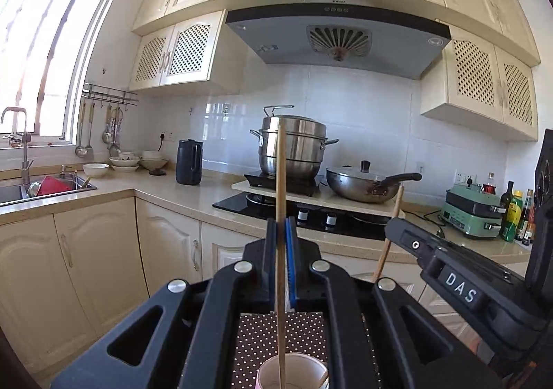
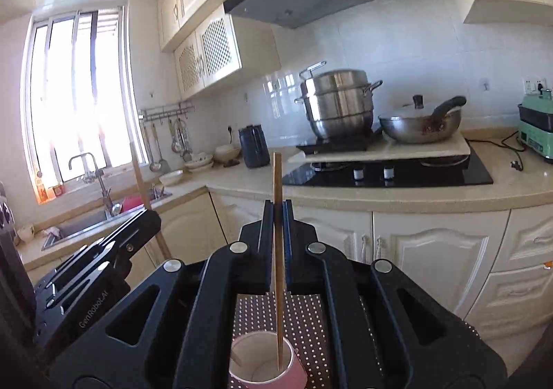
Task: Organize utensils
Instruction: 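Lower the chopsticks into the pink cup and open both grippers, then withdraw both grippers from the cup back toward the chopstick row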
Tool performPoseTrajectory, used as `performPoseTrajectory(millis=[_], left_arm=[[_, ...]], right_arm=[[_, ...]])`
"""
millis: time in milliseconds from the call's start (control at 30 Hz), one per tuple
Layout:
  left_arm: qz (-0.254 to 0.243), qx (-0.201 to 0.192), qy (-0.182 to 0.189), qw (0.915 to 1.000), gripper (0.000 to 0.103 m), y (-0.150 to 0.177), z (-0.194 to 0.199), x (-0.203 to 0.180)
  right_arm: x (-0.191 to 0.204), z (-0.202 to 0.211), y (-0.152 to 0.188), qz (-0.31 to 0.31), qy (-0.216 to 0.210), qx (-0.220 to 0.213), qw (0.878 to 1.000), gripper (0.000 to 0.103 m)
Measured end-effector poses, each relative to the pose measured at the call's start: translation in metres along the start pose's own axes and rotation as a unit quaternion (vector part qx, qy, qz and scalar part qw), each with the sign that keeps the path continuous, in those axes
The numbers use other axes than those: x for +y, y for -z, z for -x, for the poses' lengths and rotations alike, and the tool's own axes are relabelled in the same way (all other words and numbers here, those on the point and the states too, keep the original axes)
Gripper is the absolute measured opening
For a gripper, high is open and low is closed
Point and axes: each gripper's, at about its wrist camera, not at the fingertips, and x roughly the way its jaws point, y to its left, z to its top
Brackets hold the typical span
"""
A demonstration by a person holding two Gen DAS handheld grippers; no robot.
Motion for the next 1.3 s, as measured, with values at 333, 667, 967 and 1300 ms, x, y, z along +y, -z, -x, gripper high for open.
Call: performPoseTrajectory(millis=[333,667,967,1300], left_arm=[[-0.016,0.057,-0.004,0.9982,0.009,0.042,-0.024,0.010],[-0.008,0.086,-0.028,0.9959,0.036,0.059,-0.015,0.030],[-0.017,0.074,-0.009,0.9970,0.042,0.060,0.016,0.023],[-0.019,0.060,-0.021,0.9978,0.055,0.069,0.056,0.017]], right_arm=[[-0.009,-0.034,0.054,0.014,-0.023,0.116,0.993,0.009],[-0.007,-0.006,0.062,0.043,0.014,0.107,0.993,0.070],[0.006,0.022,0.058,0.052,0.011,0.099,0.994,0.081],[0.006,0.056,0.067,0.043,0.026,0.098,0.994,0.092]])
